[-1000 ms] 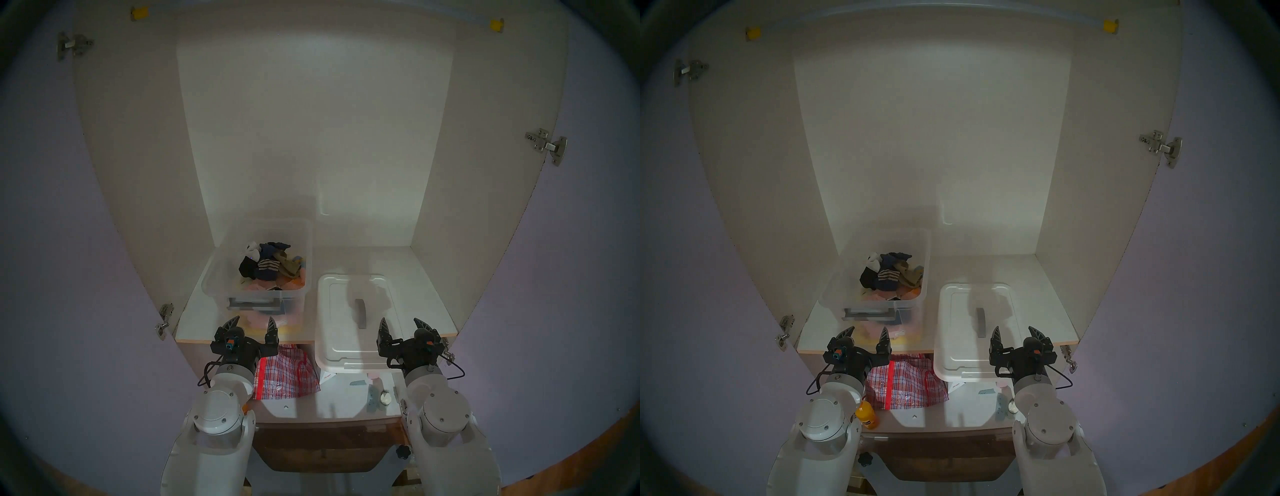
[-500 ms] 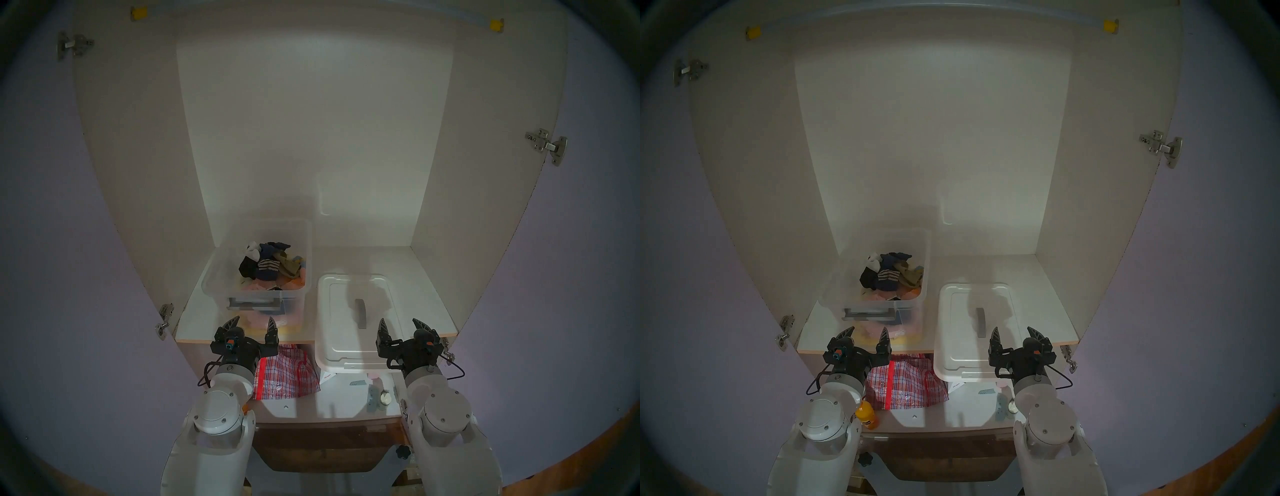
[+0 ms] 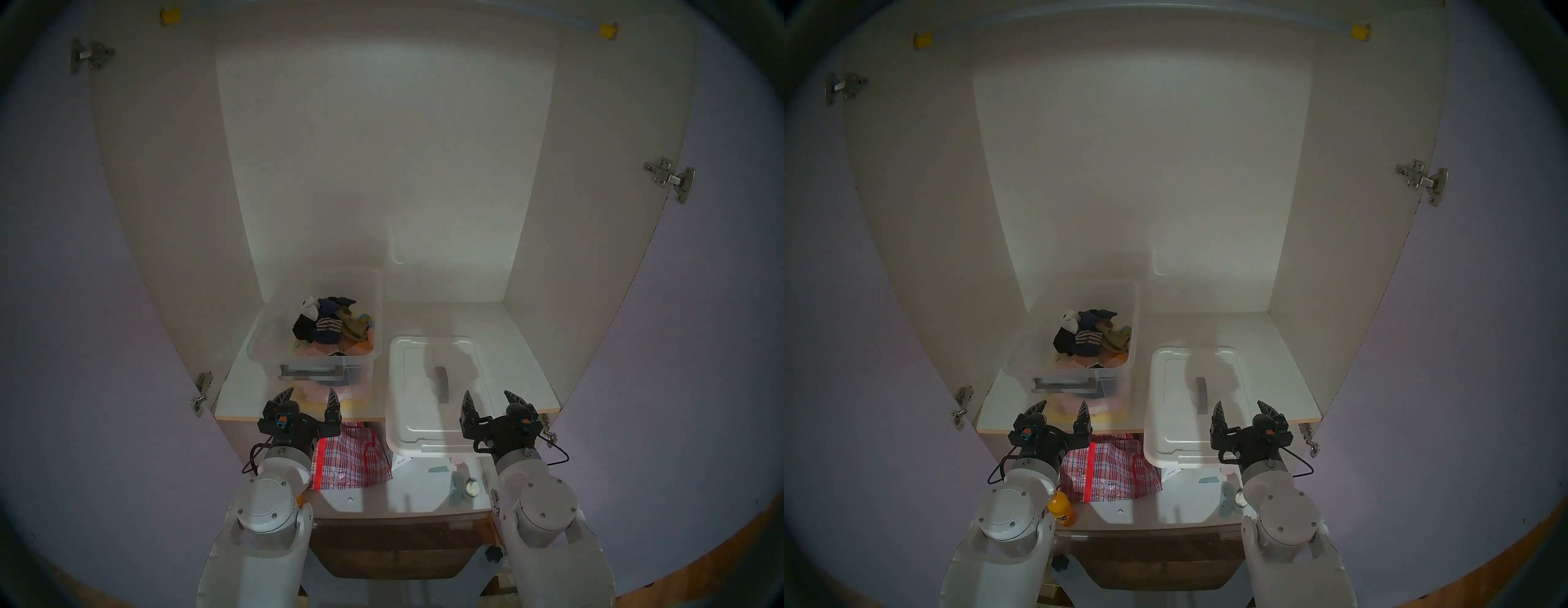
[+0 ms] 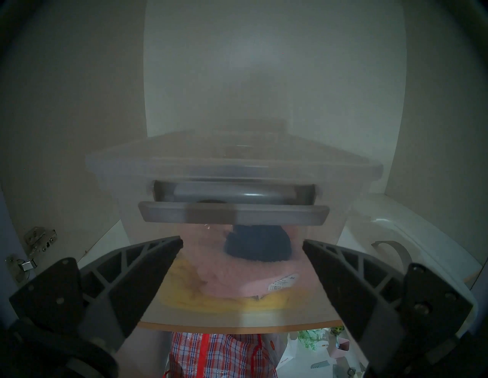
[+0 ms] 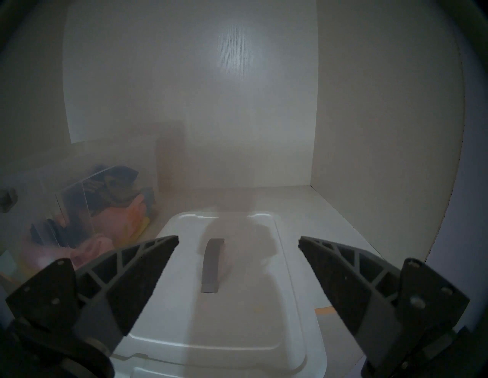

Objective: Take socks out of the storage bin, place them on top of the cabinet, and put the lid back on the bin

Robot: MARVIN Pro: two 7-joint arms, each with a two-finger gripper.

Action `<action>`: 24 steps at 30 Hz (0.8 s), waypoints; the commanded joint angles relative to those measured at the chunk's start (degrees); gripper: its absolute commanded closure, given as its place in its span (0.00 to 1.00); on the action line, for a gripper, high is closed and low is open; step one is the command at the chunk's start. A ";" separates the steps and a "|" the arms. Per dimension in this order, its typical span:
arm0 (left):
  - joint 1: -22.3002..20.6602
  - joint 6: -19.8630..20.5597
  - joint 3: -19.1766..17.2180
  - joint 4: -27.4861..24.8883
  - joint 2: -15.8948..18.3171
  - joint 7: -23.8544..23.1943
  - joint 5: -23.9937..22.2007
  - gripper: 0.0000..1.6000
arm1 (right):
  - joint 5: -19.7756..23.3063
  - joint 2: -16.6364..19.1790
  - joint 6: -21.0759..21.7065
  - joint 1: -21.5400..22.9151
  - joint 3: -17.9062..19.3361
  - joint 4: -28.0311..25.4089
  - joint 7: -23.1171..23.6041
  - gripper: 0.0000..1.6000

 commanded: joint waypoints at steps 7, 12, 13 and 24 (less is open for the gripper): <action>-1.39 2.83 -0.96 -6.59 1.82 -5.42 -7.02 0.00 | 0.02 -0.01 -0.28 0.53 -0.04 -1.26 0.08 0.00; -1.76 9.75 -0.42 -8.92 7.55 -4.46 -2.01 0.00 | 0.03 0.00 -0.29 0.54 -0.04 -1.25 0.08 0.00; -1.91 11.11 0.25 -9.11 9.30 -3.37 1.28 0.00 | 0.03 0.00 -0.30 0.55 -0.04 -1.22 0.08 0.00; -5.59 13.15 -0.11 -12.20 6.45 -3.85 1.99 0.00 | 0.05 0.02 -0.32 0.57 -0.06 -1.18 0.07 0.00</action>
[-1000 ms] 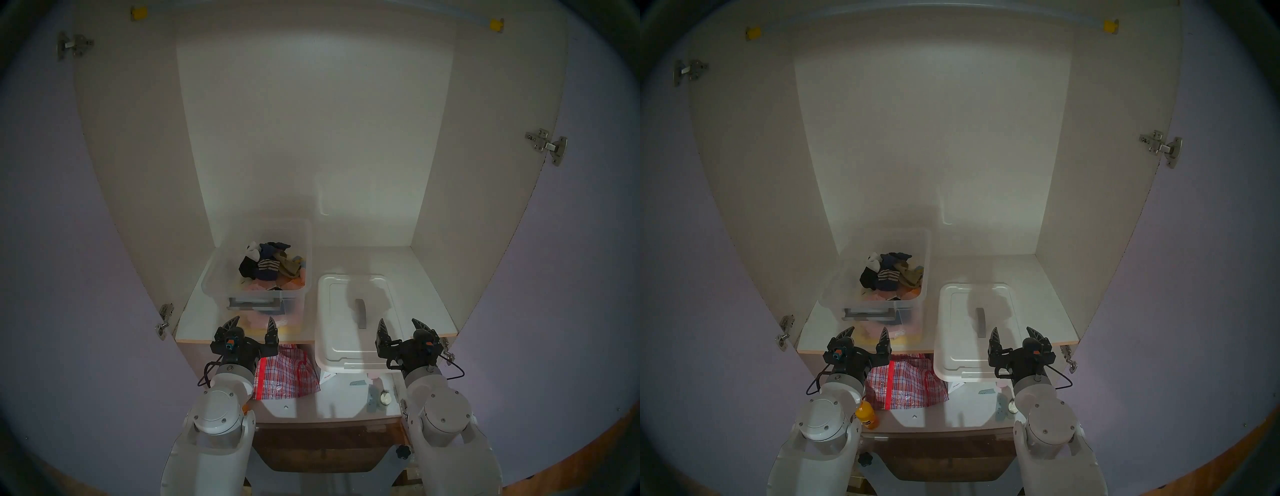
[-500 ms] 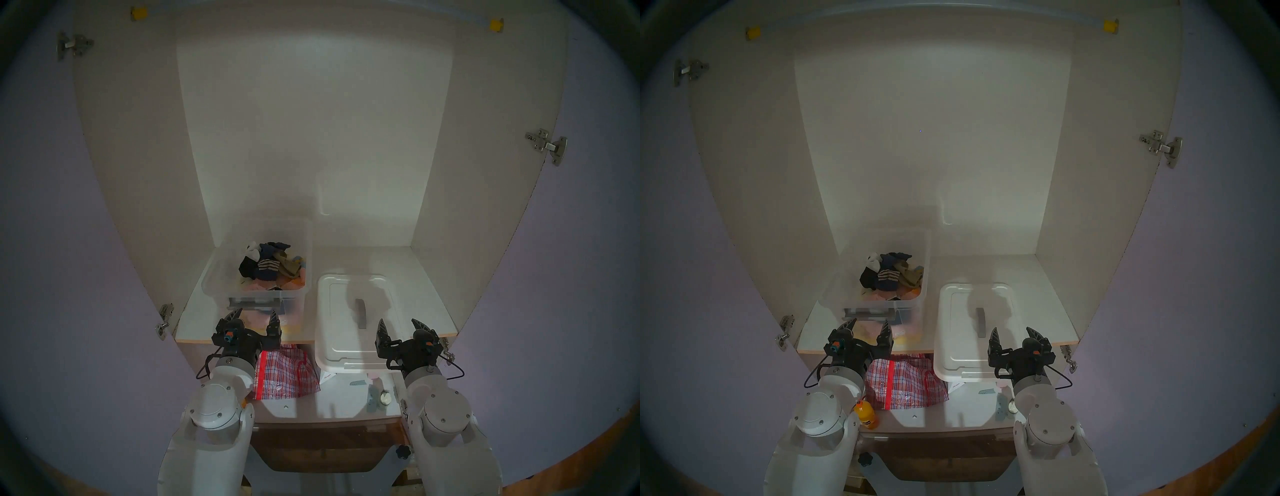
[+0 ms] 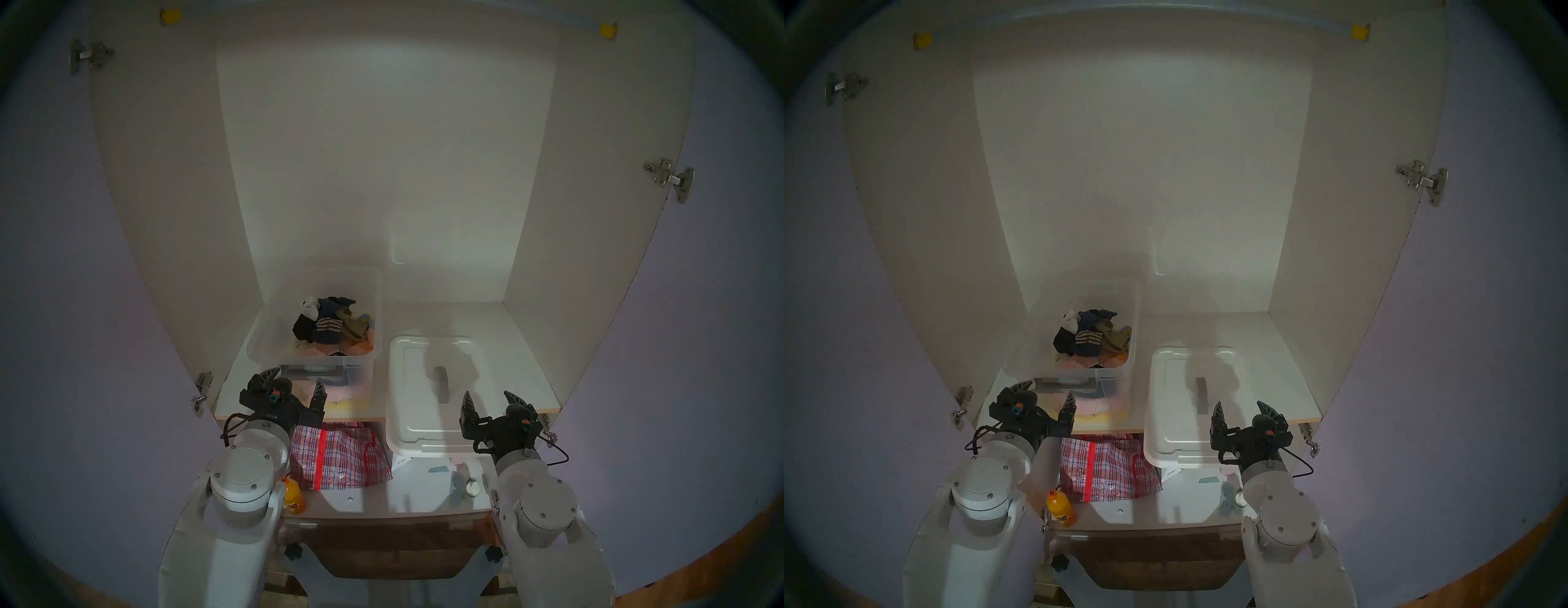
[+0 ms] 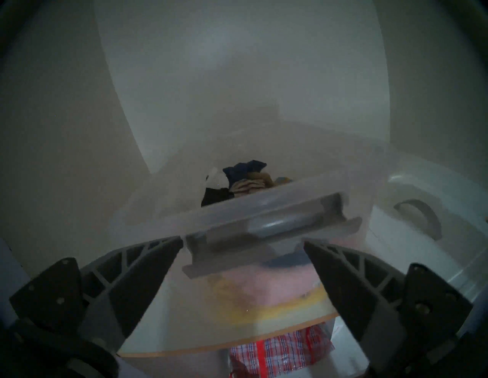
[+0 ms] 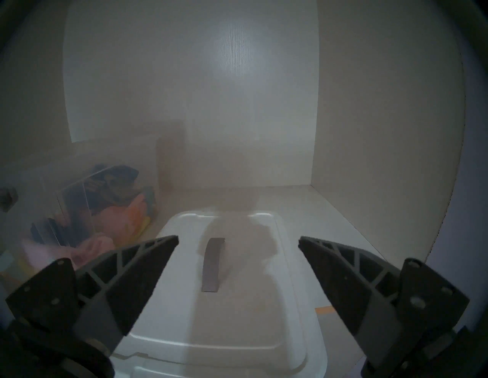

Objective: Take socks out of the storage bin, place them on top of the cabinet, and put the lid back on the bin

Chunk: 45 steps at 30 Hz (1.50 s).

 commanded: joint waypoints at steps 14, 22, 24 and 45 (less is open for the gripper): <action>-17.47 10.99 0.63 3.26 3.18 -8.98 -7.62 0.00 | 0.05 -0.02 -0.31 0.54 -0.04 -1.33 0.00 0.00; -25.89 14.89 0.85 9.56 5.23 -15.30 -11.64 0.00 | 0.05 -0.02 -0.30 0.53 -0.05 -1.36 0.00 0.00; -28.93 18.75 1.01 11.36 6.63 -19.76 -12.35 0.00 | 0.06 -0.01 -0.32 0.56 -0.05 -1.30 0.00 0.00; -49.04 34.49 5.97 30.09 7.85 -28.68 -9.20 0.00 | 0.08 0.03 -0.36 0.67 -0.07 -1.07 0.00 0.00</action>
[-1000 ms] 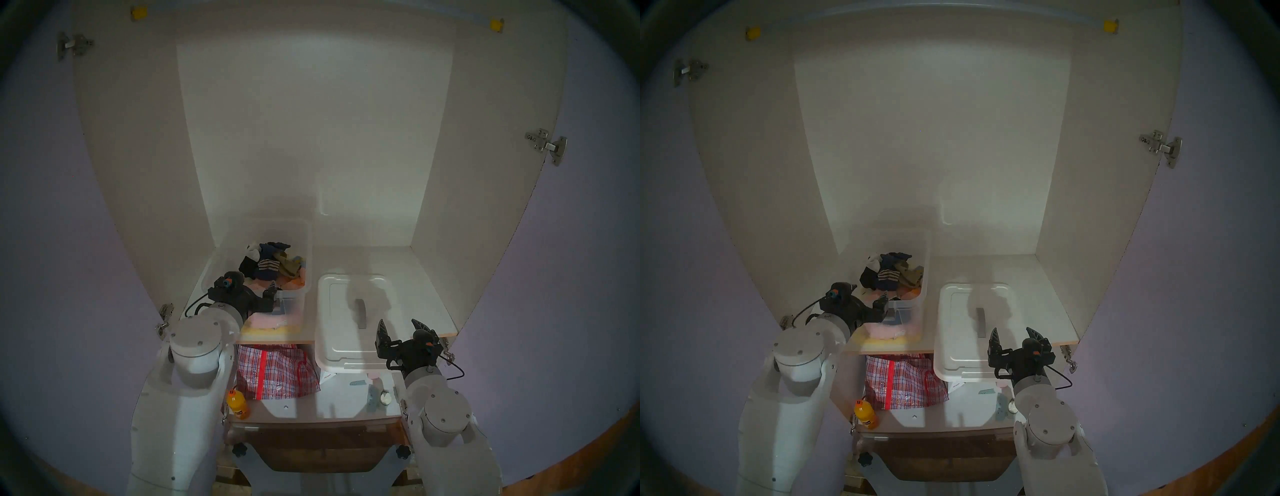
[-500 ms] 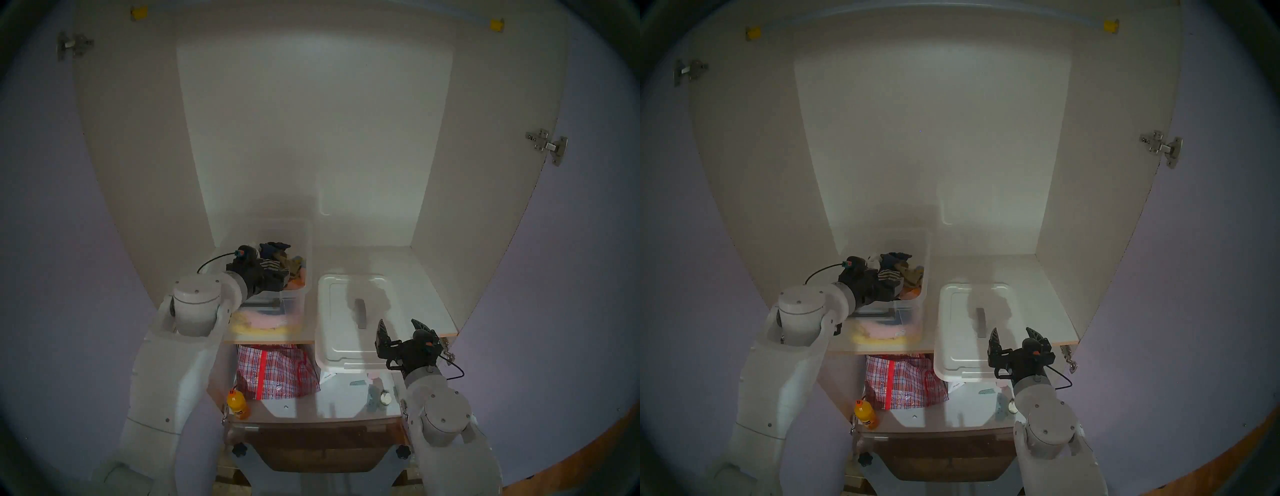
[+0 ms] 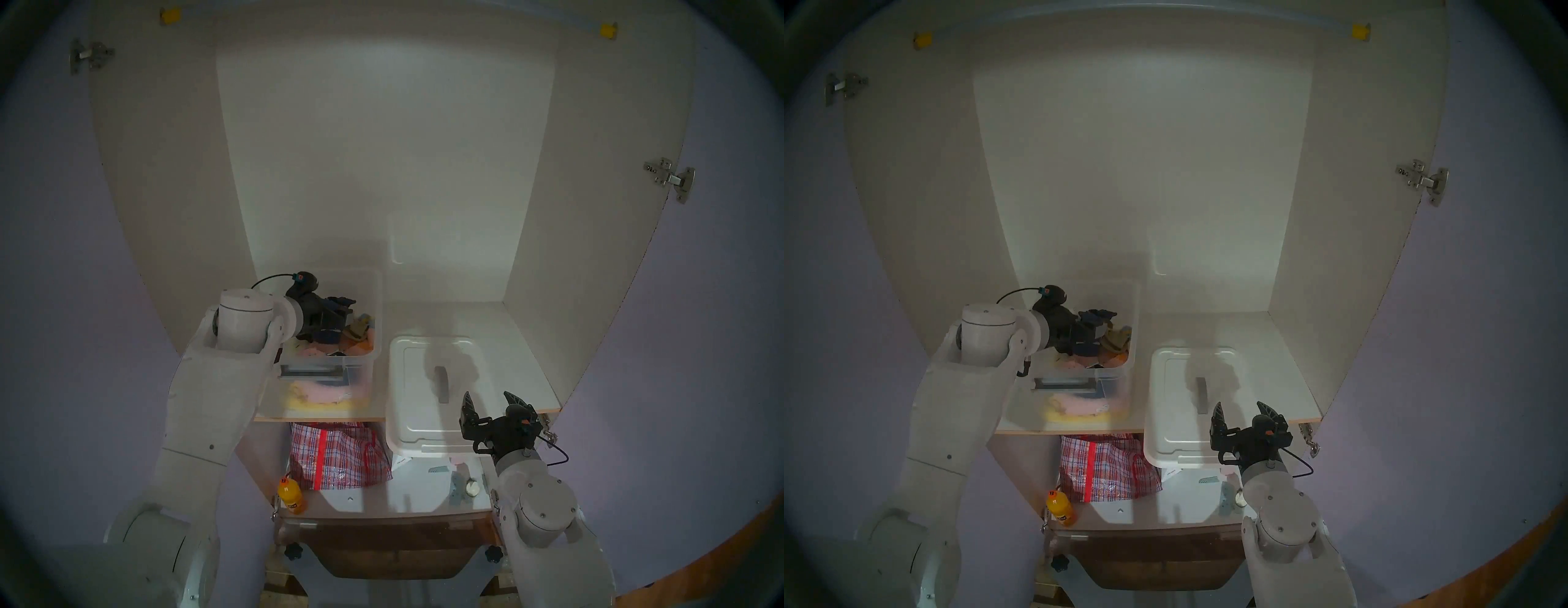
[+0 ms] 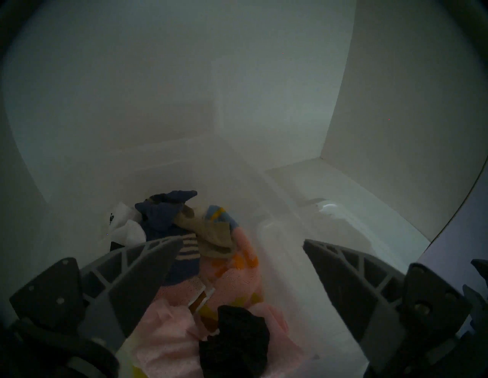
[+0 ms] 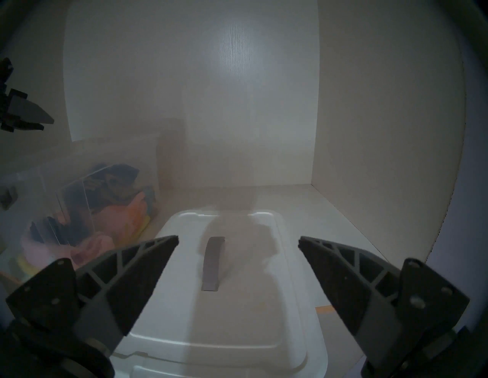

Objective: Take socks out of the storage bin, place them on top of the cabinet, and put the lid back on the bin

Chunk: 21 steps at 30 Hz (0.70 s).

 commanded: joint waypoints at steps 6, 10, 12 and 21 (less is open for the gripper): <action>-11.47 4.95 5.97 9.58 1.05 -3.39 3.35 0.00 | 0.03 -0.07 -0.36 0.64 -0.04 -1.21 -0.01 0.00; -14.82 5.56 8.35 12.79 0.95 -2.99 4.98 0.00 | 0.04 -0.06 -0.37 0.67 -0.04 -1.13 -0.01 0.00; -16.46 5.97 9.55 14.49 0.99 -3.51 5.66 0.00 | 0.04 -0.05 -0.38 0.67 -0.05 -1.16 -0.01 0.00; -26.06 7.66 16.48 25.31 1.65 -9.36 7.32 0.00 | 0.05 -0.06 -0.35 0.53 -0.06 -1.46 -0.05 0.00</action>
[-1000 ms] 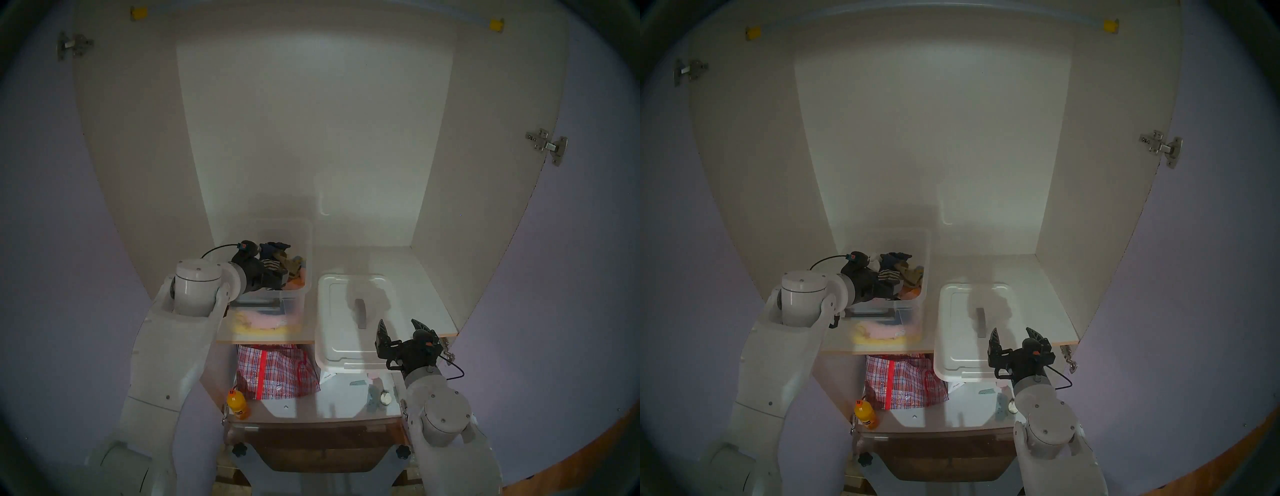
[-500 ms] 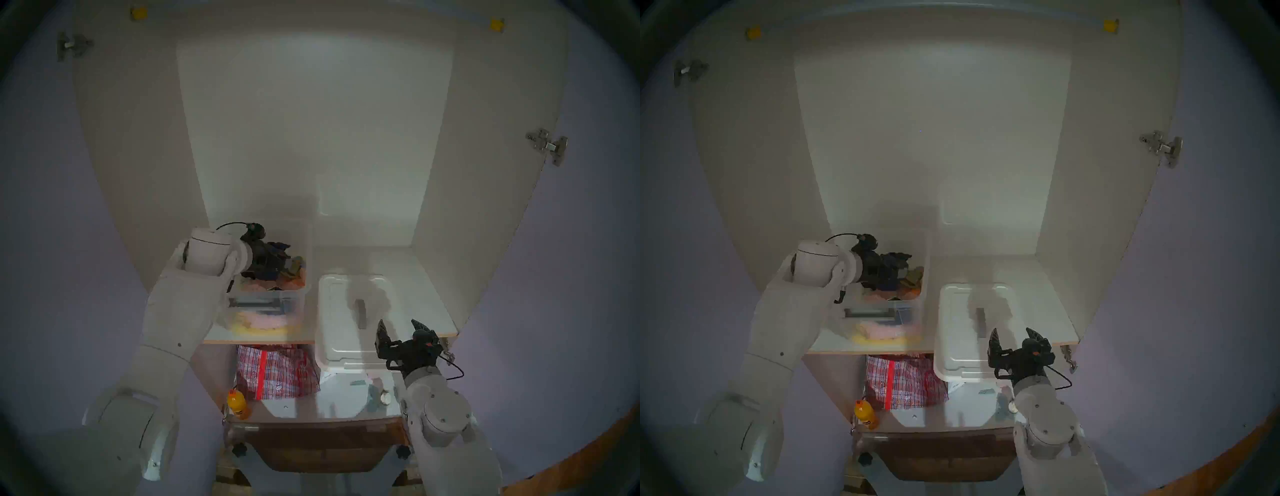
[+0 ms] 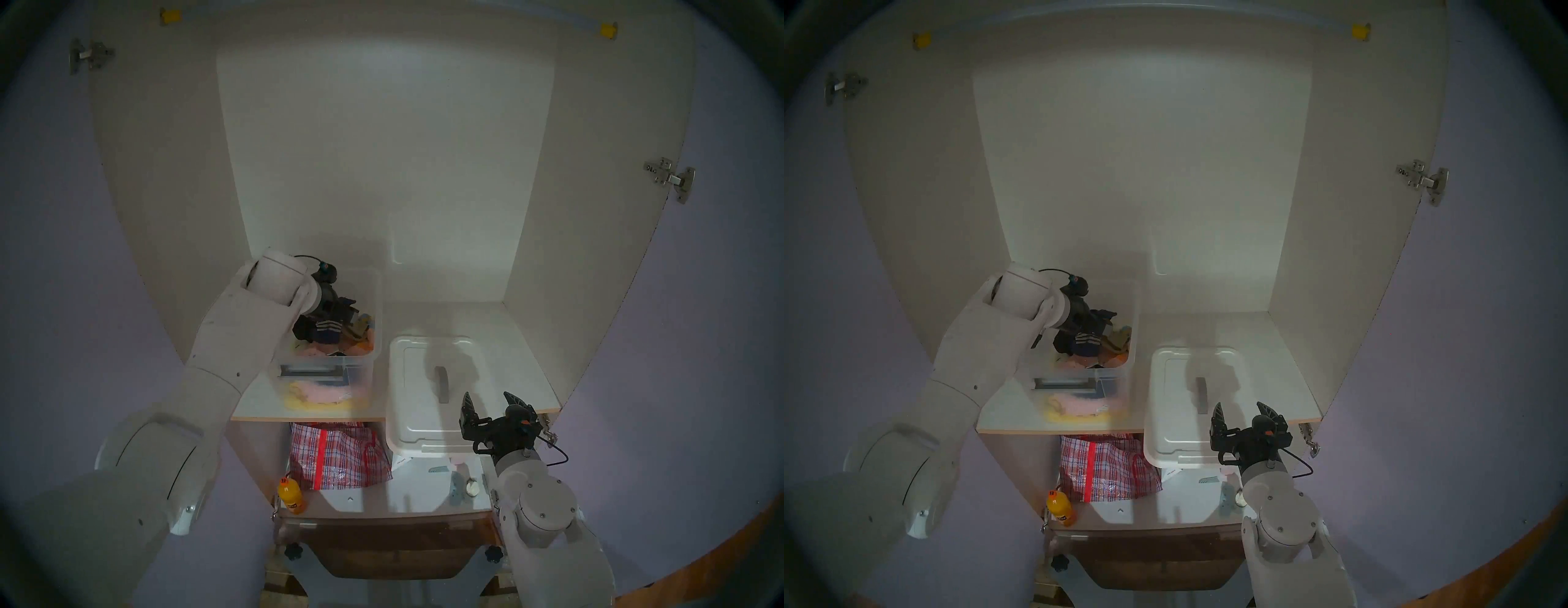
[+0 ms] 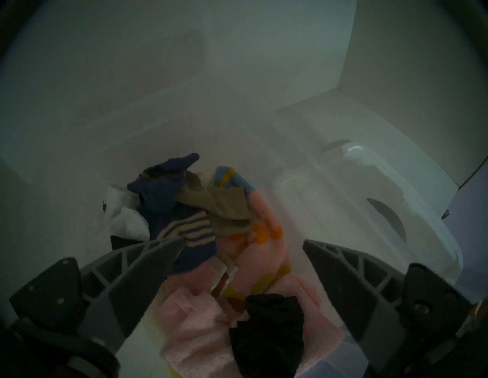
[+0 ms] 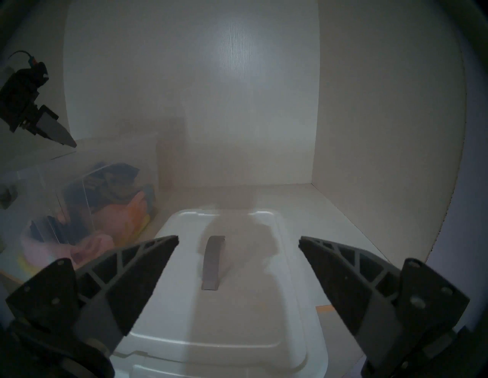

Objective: Take socks out of the storage bin, place them on top of the cabinet, and put the lid back on the bin

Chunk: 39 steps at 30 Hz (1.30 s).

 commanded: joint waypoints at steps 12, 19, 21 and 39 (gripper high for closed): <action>-15.39 2.46 12.24 20.77 -3.12 -16.06 1.72 0.00 | 0.03 -0.10 -0.32 0.46 -0.04 -1.62 -0.07 0.00; -20.79 2.46 9.14 36.60 -10.60 -11.88 -0.26 0.00 | 0.03 -0.10 -0.30 0.45 -0.04 -1.66 -0.08 0.00; -21.59 2.46 3.60 39.17 -11.65 -7.83 -2.82 0.00 | 0.04 -0.09 -0.34 0.49 -0.04 -1.57 -0.06 0.00; -25.91 -0.58 -4.93 52.86 -13.87 21.17 -20.04 0.00 | 0.05 -0.07 -0.35 0.51 -0.05 -1.54 -0.07 0.00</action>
